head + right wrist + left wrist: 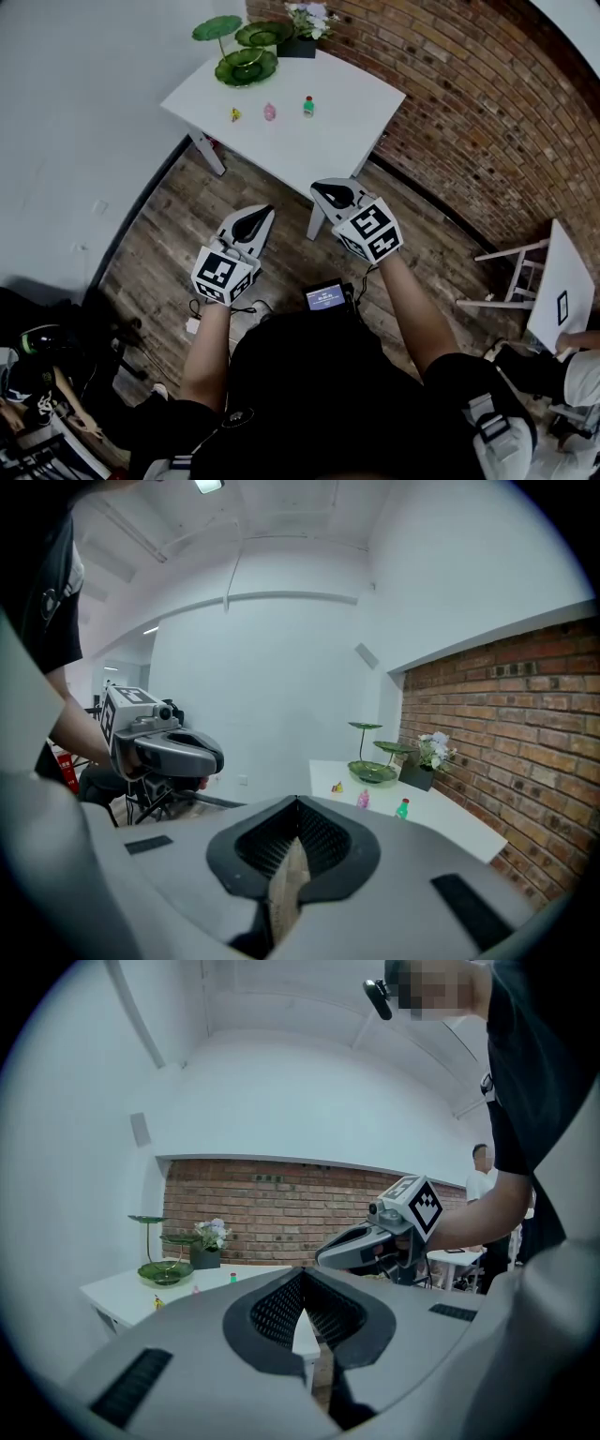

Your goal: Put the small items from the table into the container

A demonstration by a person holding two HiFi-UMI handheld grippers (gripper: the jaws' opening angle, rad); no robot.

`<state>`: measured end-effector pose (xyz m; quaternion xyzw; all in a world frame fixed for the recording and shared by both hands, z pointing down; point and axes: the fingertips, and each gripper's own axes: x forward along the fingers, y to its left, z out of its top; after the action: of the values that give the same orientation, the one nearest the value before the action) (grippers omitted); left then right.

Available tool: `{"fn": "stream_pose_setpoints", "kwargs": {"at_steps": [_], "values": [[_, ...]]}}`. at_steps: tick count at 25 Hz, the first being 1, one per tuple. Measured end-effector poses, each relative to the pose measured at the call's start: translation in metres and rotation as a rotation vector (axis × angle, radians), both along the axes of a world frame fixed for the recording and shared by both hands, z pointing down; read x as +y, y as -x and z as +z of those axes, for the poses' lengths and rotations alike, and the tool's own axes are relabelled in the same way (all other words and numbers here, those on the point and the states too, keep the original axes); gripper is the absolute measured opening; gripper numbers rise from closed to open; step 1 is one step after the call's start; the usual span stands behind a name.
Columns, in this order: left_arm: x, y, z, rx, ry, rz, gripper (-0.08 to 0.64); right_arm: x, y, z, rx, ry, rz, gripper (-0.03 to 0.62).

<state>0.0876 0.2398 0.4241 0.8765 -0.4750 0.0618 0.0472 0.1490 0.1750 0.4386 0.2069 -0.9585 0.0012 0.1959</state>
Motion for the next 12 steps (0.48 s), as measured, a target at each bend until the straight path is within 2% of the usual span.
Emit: {"fn": "stream_pose_setpoints", "kwargs": {"at_steps": [12], "values": [[-0.009,-0.021,0.007,-0.011,0.022,-0.058,0.009,-0.012,-0.020,0.005,-0.017,0.024,-0.050,0.014]]}}
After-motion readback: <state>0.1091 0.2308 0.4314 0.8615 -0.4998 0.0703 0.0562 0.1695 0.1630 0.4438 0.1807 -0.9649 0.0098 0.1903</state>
